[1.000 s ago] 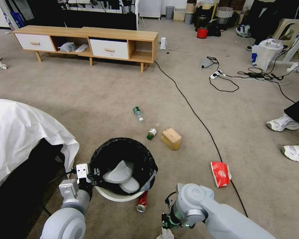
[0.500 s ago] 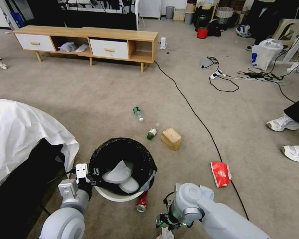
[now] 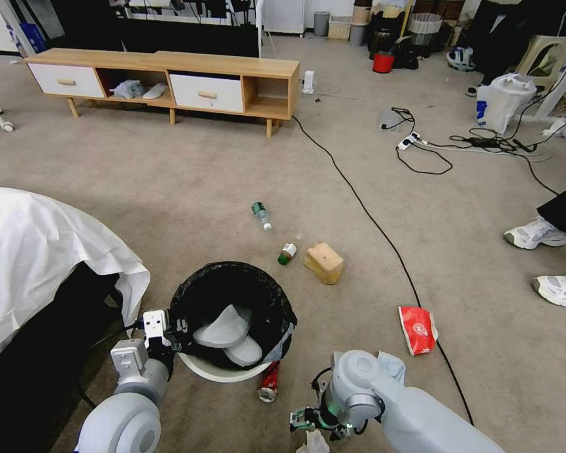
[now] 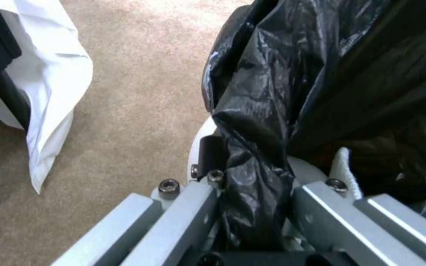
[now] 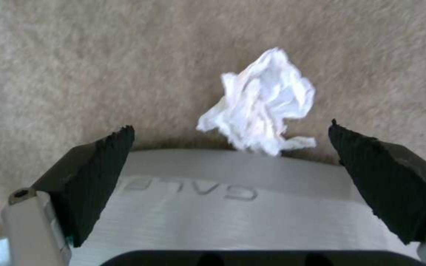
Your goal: Pick up the trash bin and place the garbage on the floor into it.
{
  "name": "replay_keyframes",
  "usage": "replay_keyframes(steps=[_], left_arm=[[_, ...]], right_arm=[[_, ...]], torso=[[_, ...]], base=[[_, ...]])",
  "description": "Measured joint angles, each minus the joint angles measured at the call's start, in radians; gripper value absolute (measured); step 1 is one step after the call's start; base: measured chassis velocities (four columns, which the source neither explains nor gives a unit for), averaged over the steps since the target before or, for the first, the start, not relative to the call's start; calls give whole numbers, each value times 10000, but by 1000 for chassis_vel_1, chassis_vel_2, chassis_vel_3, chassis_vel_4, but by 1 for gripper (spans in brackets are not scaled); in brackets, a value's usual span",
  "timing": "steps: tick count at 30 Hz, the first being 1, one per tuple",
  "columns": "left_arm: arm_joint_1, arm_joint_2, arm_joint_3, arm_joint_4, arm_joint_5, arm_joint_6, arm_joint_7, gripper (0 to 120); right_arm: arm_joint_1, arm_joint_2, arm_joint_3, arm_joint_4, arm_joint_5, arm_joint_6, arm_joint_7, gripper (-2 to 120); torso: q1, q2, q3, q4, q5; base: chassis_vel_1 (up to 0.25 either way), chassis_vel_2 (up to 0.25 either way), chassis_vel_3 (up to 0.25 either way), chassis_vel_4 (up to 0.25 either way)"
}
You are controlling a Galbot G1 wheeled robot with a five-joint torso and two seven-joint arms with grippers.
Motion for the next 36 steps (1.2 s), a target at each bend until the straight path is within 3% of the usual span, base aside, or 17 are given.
replay_keyframes(steps=[36], left_arm=[[116, -103, -25, 44, 111, -40, 9, 1]], right_arm=[[-173, 521, 284, -1483, -1019, -301, -758, 100]], torso=[[0, 0, 0, 0, 0]], base=[[0, 0, 0, 0]])
